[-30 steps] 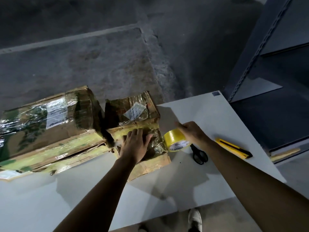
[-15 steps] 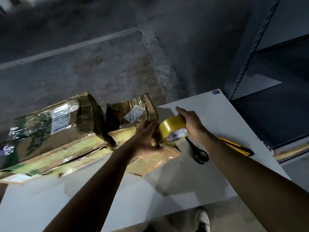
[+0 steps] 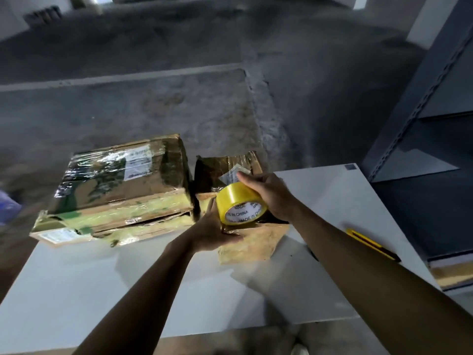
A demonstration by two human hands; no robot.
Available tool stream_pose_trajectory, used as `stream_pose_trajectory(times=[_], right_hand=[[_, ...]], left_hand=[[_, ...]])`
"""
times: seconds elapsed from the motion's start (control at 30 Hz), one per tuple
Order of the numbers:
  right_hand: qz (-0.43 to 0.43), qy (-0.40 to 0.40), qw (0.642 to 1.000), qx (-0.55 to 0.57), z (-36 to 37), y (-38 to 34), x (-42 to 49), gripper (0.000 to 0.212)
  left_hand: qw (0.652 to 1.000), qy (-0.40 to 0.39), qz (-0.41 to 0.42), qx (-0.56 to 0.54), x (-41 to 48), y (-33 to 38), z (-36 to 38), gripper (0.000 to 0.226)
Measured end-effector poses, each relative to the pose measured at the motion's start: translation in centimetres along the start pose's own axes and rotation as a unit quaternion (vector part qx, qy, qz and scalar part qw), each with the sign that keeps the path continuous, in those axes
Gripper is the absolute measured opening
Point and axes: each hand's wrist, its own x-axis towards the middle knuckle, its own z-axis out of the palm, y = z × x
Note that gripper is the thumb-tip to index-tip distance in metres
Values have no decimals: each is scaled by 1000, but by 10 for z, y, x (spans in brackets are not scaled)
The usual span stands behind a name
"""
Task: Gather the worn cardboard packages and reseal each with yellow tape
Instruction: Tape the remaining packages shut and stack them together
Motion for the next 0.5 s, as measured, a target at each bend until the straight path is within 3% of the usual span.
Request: stream_pose_trajectory(times=[0.03, 0.13, 0.2, 0.27, 0.4, 0.5], right_hand=[[3, -9, 1000, 4, 5, 5, -3, 33], [16, -20, 999, -28, 27, 18, -2, 83], [0, -1, 997, -77, 40, 17, 6, 99], [-24, 12, 992, -124, 40, 9, 13, 91], [-53, 21, 971, -234, 6, -9, 11, 52], [-46, 21, 963, -265, -10, -11, 7, 49]], left_hand=[[1000, 0, 0, -2, -4, -7, 0, 95], [1000, -2, -15, -18, -15, -22, 1, 85], [999, 7, -35, -34, -22, -28, 1, 86], [998, 13, -46, -33, -29, -36, 0, 94], [998, 28, -58, -15, -36, -40, -6, 100], [998, 18, -60, 9, -32, -31, -10, 104]])
